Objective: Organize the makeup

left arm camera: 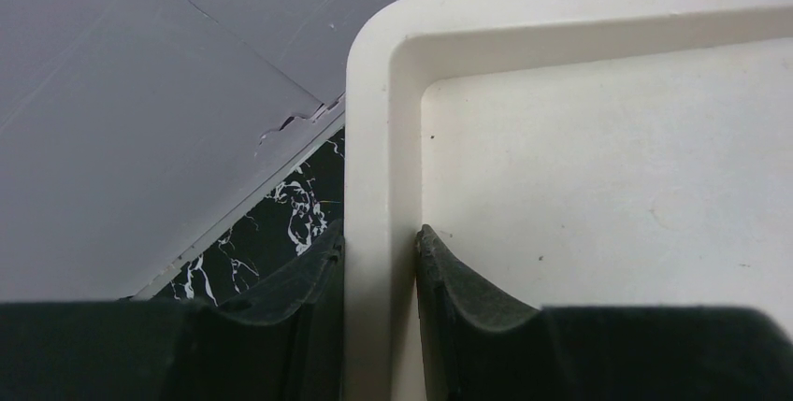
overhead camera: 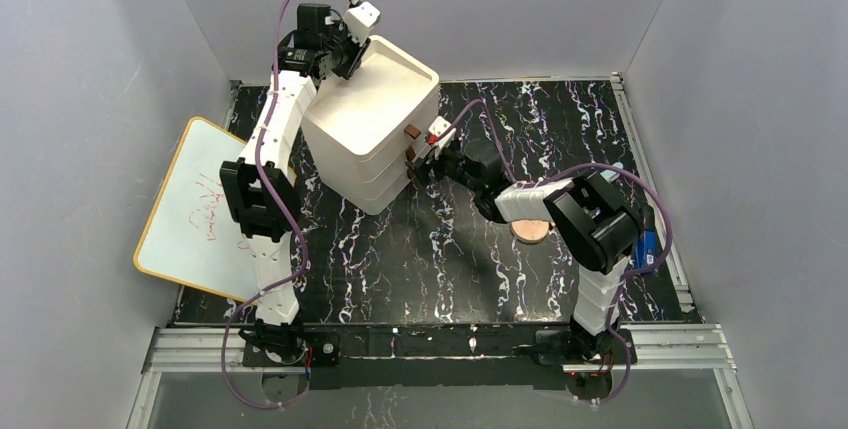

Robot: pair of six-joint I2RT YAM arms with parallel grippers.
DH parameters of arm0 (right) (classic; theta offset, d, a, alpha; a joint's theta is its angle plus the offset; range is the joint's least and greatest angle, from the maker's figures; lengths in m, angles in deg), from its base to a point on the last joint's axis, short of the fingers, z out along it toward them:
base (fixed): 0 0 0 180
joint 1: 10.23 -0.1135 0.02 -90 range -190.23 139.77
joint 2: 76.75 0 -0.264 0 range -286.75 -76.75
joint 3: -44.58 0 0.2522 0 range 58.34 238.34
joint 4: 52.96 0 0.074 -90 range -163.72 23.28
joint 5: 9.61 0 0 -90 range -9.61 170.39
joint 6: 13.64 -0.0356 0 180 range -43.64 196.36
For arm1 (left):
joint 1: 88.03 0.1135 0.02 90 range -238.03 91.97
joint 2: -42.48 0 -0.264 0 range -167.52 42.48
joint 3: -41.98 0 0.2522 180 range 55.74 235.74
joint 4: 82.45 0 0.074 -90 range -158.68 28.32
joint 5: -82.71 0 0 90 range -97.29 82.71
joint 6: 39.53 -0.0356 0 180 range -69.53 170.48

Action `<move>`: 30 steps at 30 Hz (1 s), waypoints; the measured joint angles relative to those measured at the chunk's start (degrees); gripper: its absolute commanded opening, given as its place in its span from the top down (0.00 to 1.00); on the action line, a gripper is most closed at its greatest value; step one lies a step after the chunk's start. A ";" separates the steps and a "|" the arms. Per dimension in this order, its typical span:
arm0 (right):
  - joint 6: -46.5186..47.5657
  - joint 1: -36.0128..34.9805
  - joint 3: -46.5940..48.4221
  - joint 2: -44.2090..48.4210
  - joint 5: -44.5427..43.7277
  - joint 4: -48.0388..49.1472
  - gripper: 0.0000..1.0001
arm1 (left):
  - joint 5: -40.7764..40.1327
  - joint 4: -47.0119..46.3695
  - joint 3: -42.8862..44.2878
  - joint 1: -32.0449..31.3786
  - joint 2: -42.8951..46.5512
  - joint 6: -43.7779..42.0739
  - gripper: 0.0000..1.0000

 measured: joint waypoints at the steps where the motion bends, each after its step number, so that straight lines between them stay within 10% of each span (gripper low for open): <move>1: 0.02 0.02 0.15 -0.28 0.15 0.26 0.21 | 0.09 0.02 0.00 0.02 -0.02 0.00 1.00; 15: -0.48 0.37 3.63 -4.37 1.49 -0.76 0.54 | 0.22 0.17 0.37 0.07 -0.35 0.04 1.00; 19: -0.57 0.61 3.80 -4.37 1.90 -1.40 0.96 | 0.22 0.20 0.44 0.09 -0.39 0.04 1.00; 30: -0.83 0.52 0.81 -2.38 0.76 -0.98 0.99 | 0.22 0.17 0.68 0.09 -0.59 0.04 1.00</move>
